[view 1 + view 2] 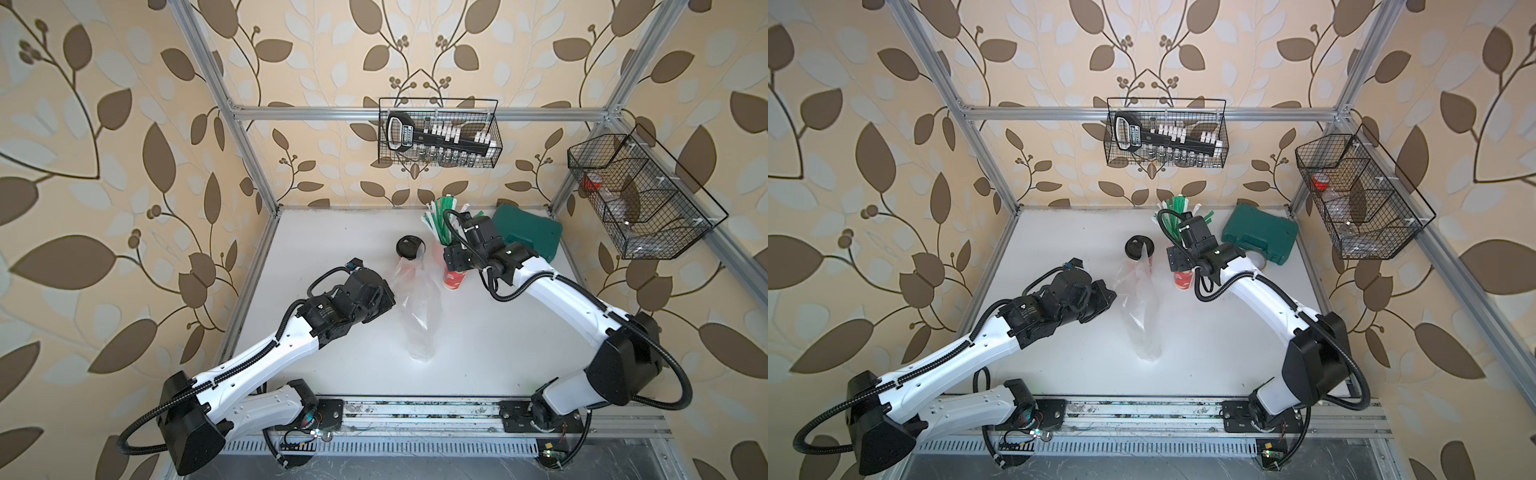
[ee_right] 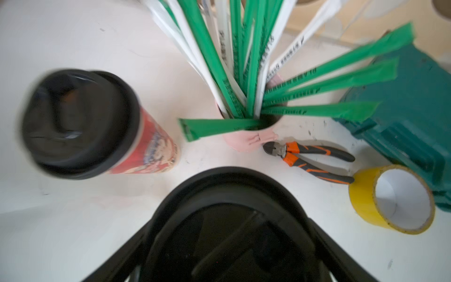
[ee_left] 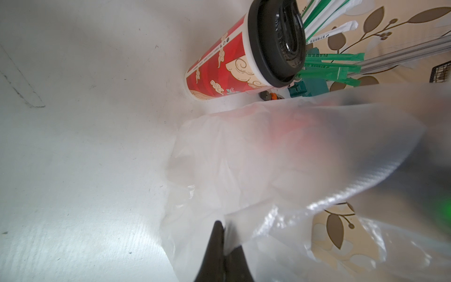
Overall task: Pack milk tea into plastic carrier bags
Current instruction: Pick up the milk tea cup at the center of the board.
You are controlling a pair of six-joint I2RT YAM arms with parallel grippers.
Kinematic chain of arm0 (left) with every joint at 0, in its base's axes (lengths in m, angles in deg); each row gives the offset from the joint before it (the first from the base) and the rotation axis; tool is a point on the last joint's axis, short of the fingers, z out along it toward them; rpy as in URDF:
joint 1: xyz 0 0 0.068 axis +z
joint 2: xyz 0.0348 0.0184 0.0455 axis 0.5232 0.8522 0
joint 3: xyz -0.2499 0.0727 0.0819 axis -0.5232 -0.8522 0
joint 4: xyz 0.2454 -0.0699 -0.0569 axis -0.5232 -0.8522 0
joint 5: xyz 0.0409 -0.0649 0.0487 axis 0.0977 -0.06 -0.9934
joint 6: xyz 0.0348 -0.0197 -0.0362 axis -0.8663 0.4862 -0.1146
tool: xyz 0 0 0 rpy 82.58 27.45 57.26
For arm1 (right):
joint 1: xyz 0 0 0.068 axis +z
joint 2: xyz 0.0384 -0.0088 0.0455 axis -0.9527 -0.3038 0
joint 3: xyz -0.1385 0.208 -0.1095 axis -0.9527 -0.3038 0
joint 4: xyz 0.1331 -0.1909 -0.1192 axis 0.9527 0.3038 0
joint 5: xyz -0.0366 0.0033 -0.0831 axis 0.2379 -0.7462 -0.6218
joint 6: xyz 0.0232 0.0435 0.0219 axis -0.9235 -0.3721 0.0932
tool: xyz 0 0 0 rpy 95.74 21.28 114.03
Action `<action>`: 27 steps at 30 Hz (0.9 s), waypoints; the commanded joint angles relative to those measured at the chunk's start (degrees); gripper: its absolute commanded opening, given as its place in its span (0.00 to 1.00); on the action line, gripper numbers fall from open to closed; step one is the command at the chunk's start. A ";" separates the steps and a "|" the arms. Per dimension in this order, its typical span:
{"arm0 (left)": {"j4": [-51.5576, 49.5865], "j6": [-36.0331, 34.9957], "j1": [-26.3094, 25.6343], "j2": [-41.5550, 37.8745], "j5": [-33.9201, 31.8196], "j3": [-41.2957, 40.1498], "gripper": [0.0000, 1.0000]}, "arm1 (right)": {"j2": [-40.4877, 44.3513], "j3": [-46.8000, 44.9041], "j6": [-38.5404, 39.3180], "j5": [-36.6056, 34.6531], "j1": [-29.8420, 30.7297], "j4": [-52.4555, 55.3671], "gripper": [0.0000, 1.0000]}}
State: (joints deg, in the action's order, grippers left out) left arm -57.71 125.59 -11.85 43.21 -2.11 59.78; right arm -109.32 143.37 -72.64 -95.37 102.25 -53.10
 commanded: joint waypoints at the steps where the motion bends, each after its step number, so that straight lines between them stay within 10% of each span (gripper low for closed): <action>1: 1.58 -0.97 0.77 0.06 0.73 2.92 0.00 | 6.28 5.40 1.75 0.80 2.43 5.60 0.73; 15: 2.34 -0.91 0.86 0.07 0.82 2.66 0.00 | 13.61 22.32 4.96 -8.33 22.74 13.10 0.65; 27: 2.38 -1.07 1.21 -0.97 1.17 2.31 0.00 | 12.86 20.98 3.71 1.14 25.19 12.59 0.65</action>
State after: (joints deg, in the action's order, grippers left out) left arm -57.05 125.57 -11.19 43.45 -0.84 60.46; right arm -96.51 165.16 -68.77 -96.93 127.10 -41.18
